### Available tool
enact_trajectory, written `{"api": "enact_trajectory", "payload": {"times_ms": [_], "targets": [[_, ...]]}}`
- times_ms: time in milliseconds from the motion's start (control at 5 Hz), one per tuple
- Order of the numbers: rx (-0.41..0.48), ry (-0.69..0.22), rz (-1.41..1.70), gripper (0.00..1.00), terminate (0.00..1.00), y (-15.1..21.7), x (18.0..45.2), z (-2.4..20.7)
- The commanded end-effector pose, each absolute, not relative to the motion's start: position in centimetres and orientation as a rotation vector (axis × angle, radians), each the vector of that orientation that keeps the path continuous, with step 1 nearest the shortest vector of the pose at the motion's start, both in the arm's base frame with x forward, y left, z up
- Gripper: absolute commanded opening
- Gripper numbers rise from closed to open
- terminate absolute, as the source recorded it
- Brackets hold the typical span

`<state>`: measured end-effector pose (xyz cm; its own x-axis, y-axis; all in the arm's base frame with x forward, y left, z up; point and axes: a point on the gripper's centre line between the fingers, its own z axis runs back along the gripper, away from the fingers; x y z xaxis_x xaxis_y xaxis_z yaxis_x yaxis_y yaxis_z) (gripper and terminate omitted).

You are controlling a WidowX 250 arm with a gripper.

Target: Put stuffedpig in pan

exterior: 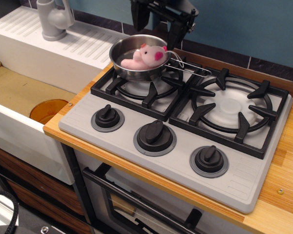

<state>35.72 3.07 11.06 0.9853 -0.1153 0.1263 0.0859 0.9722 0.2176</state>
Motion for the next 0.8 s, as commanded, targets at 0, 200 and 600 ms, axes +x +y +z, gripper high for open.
{"api": "enact_trajectory", "payload": {"times_ms": [0, 200, 600], "targets": [[0.221, -0.194, -0.074, 1.0, 0.0, 1.2, 35.2, 14.5], [0.198, -0.178, -0.075, 1.0, 0.0, 0.4, 35.0, 14.7], [0.161, -0.177, -0.067, 1.0, 0.0, -0.7, 35.1, 14.1]]}}
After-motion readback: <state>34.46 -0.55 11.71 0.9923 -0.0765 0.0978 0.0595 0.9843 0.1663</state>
